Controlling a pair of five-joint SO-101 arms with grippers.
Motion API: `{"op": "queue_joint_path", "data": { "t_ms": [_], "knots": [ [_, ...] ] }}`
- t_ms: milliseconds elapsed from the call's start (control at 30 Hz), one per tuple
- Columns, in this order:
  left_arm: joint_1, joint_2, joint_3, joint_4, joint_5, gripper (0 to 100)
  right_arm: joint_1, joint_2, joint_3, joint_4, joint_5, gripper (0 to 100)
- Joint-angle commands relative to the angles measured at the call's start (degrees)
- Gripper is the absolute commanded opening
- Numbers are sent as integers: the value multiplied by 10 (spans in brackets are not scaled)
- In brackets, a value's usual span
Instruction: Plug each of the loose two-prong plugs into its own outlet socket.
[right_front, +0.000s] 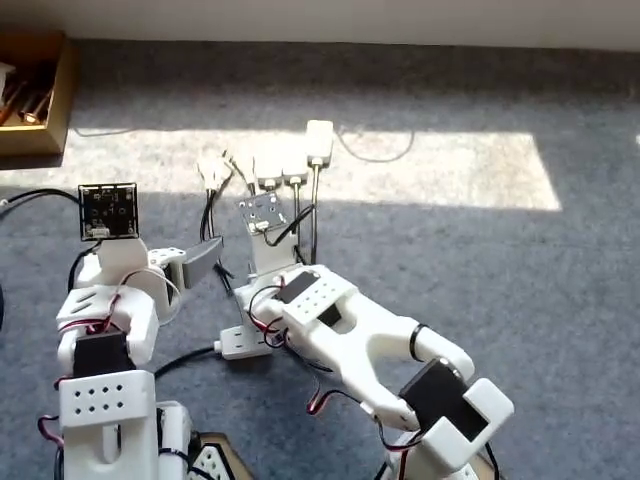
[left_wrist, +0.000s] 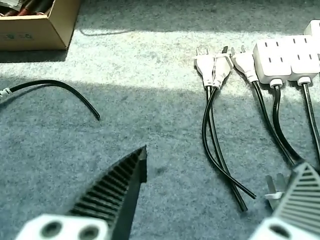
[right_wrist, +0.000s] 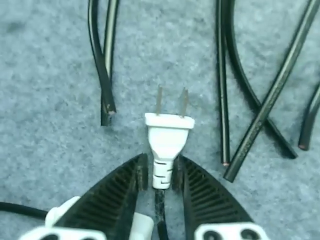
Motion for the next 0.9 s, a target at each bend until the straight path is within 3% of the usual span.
{"op": "queue_joint_path", "data": {
  "t_ms": [0, 100, 200, 367, 433, 633, 767, 867],
  "knots": [
    [-4, -7, -3, -8, 4, 421, 0, 11, -24, 36, -4, 105],
    [-4, -7, -3, -8, 4, 421, 0, 11, -24, 59, -1, 98],
    [-7, -7, -3, -8, 4, 421, 13, 8, -25, 91, 9, 0],
    [-6, -7, -7, 4, 4, 421, 70, 6, -51, 194, 48, 7],
    [-4, -7, -8, 6, 4, 421, 102, 6, -78, 256, 91, 7],
    [-1, -7, -8, 8, 4, 421, 167, -39, -182, 456, 353, 7],
    [18, -7, -4, 18, 3, 421, 175, -144, -197, 541, 417, 8],
    [21, -7, -7, 28, 2, 421, 145, -244, -131, 524, 418, 8]
  ]
}}
